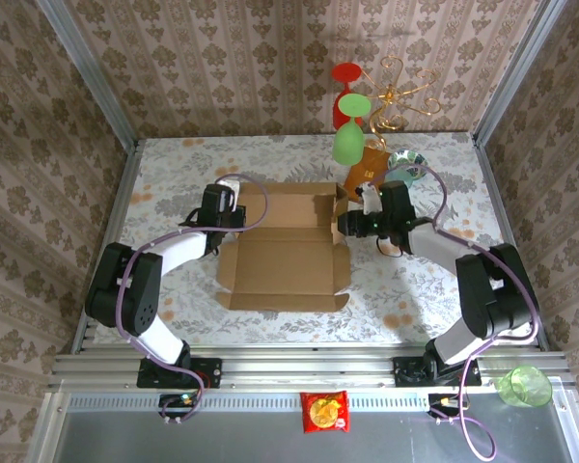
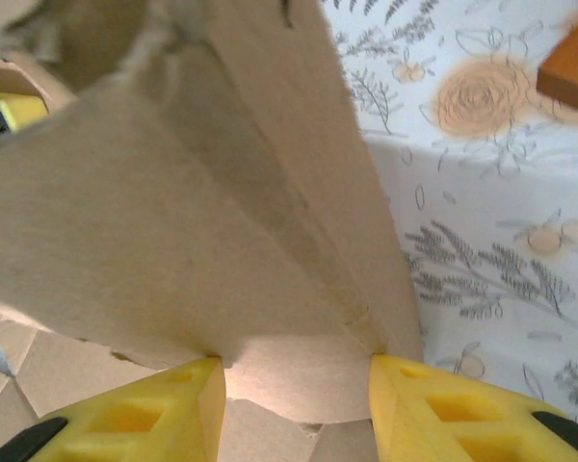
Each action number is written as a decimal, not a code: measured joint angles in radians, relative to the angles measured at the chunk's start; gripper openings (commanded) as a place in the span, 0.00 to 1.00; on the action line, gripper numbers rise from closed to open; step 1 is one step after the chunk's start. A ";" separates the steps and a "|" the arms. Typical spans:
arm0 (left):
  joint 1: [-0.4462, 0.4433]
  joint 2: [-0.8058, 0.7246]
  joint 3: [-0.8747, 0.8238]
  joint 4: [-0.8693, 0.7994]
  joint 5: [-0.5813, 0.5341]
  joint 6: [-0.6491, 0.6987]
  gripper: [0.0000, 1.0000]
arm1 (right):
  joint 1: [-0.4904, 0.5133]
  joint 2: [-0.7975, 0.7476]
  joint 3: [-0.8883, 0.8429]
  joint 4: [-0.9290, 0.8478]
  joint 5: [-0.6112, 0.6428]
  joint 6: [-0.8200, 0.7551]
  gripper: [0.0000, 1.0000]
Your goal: Fold the paper box
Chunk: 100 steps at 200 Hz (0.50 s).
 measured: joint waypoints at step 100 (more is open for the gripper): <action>0.000 0.000 0.001 -0.002 0.001 0.014 0.00 | 0.031 0.064 0.094 -0.040 0.115 -0.128 0.52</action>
